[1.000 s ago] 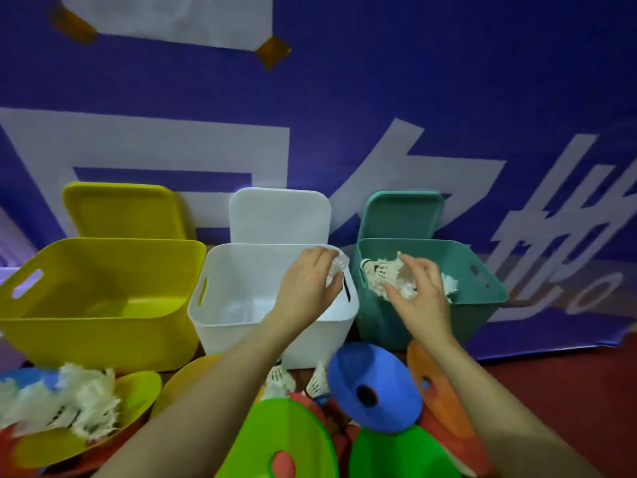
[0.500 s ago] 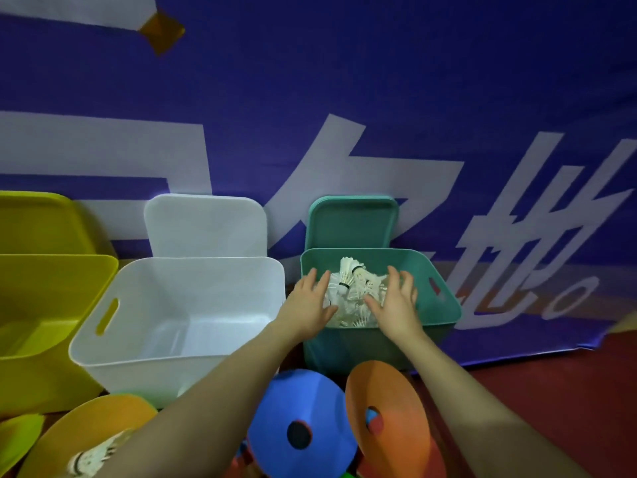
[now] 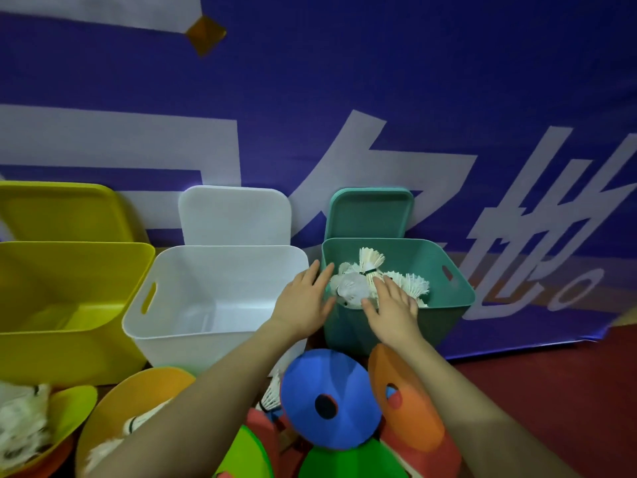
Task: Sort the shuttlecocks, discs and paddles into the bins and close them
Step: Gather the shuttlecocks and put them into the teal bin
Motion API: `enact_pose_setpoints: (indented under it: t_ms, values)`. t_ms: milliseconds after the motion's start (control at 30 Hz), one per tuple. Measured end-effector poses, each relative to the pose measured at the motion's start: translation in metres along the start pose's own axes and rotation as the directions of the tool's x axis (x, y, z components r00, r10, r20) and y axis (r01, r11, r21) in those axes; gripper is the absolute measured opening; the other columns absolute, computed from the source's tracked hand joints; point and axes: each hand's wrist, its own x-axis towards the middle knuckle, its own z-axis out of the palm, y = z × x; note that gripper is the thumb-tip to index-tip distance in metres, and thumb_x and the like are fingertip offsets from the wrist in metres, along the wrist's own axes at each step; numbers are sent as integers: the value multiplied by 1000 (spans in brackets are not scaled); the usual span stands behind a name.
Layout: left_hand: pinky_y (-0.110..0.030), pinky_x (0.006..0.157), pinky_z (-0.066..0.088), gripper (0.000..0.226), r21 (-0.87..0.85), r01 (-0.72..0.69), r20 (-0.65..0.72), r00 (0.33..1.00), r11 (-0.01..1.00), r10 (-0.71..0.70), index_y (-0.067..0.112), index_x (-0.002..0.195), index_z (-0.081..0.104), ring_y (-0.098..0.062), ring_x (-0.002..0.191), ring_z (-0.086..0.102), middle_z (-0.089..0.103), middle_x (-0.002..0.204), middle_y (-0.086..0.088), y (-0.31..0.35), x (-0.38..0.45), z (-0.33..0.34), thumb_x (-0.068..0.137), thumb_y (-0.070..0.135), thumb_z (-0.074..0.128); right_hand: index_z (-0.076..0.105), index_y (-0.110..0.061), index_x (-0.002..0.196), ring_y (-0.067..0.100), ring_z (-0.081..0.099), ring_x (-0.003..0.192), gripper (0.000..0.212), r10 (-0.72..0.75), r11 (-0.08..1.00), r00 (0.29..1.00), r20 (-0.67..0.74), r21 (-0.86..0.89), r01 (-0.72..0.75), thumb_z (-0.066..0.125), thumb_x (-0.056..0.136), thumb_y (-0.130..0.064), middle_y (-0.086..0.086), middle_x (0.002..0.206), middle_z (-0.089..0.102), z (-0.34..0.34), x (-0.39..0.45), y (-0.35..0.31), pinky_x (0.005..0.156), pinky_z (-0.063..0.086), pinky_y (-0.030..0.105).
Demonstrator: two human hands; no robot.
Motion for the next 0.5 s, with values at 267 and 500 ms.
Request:
enact_pose_setpoints:
  t_ms: [267,500]
  values:
    - [-33,108,26,56,93,36,-73,997,995,-29,25,148,18,-21,137,27,22,154,-2,-67,-99,-63,98,37,39,37,-14,139,24,33,127,46,-175,981,983,-62,77,179,45,96,-26,5,138,38,16,-59,-98,106,21,35]
    - [-33,101,32,53,151,121,-79,991,981,-110,20,145,28,-24,130,37,36,146,-3,-154,-200,-113,96,34,43,51,-12,127,24,48,116,34,-354,910,935,-24,220,351,49,93,-18,5,125,50,63,-116,-212,96,40,36]
